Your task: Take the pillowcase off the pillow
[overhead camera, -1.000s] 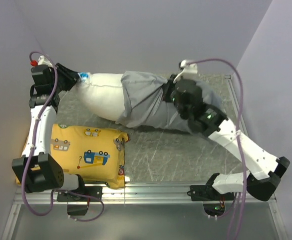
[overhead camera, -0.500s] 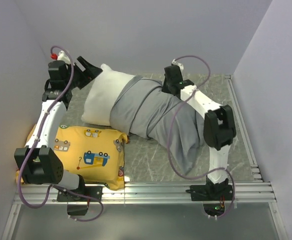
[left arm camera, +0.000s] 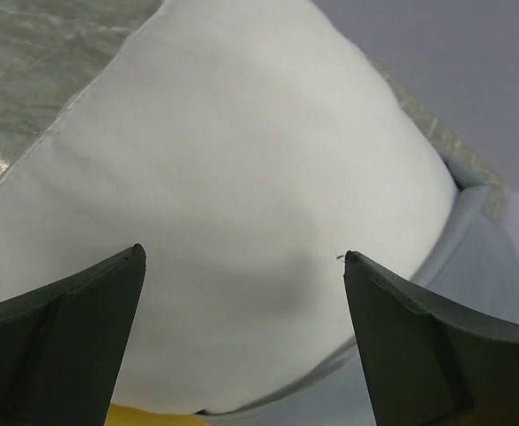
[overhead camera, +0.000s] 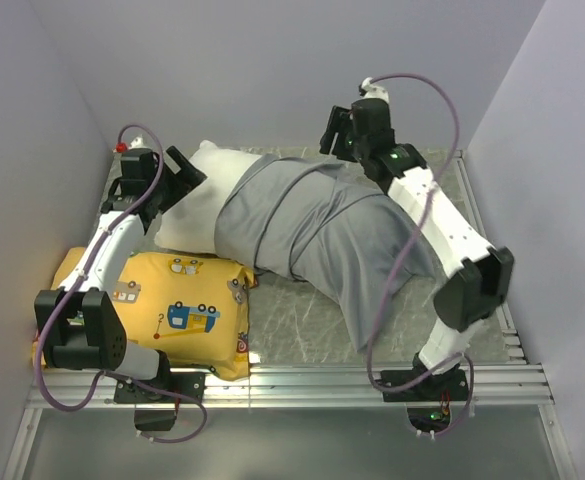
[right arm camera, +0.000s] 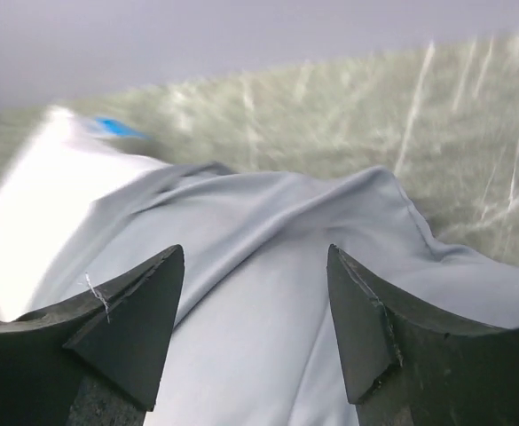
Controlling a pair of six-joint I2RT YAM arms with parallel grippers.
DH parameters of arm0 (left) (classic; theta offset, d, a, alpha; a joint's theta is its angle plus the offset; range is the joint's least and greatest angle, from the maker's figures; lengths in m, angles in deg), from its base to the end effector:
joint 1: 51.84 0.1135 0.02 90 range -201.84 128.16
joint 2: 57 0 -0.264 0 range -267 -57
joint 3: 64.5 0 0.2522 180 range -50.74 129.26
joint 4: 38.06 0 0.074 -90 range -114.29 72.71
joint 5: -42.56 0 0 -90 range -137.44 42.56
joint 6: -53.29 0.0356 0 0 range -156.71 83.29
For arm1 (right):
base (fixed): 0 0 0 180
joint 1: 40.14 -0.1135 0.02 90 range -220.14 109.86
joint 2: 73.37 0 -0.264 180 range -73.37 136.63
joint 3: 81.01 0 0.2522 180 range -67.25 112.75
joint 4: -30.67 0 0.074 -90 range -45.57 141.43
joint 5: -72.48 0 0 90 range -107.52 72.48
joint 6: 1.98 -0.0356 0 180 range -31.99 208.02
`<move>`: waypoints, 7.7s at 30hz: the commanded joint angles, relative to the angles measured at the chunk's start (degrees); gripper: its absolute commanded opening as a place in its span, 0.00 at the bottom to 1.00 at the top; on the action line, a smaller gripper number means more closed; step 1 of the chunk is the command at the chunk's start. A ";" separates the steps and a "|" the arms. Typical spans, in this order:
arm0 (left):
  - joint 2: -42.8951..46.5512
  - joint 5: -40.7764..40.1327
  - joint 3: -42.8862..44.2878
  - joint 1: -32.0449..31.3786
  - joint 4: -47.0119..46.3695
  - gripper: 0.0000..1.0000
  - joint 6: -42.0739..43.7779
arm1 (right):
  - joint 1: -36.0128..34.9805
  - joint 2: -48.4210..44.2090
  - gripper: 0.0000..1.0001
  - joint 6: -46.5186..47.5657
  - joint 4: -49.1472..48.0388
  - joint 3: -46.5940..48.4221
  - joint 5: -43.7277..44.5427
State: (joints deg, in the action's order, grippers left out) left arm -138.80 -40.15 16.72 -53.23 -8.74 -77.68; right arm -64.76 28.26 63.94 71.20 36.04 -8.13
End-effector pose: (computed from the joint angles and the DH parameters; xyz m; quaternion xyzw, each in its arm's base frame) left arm 0.3291 -0.0125 0.3178 -0.2625 0.8236 -0.2319 0.4461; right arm 0.3798 0.1677 0.3928 0.0399 0.8413 0.1575 0.5156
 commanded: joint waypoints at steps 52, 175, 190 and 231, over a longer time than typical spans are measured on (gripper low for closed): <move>-12.59 0.36 13.40 16.06 1.85 0.00 -2.71 | 11.17 -42.56 0.00 -5.10 -0.31 -47.57 15.84; -3.11 -5.18 -13.15 -10.48 -8.88 0.00 -16.25 | 1.77 2.43 0.19 3.08 -9.37 -9.61 -10.45; 3.84 -0.87 -14.20 0.07 -6.32 0.00 -14.22 | 26.10 -5.73 0.00 -8.70 -0.13 -12.14 -4.45; -1.08 0.53 -1.63 0.42 -6.76 0.00 -17.65 | -4.03 -36.94 0.73 -16.79 -36.26 -68.14 -7.01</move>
State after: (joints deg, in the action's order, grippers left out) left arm -139.48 -38.27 11.56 -53.06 -12.57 -94.93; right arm -68.50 -9.12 49.19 40.29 -32.15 -14.34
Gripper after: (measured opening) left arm 0.028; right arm 0.730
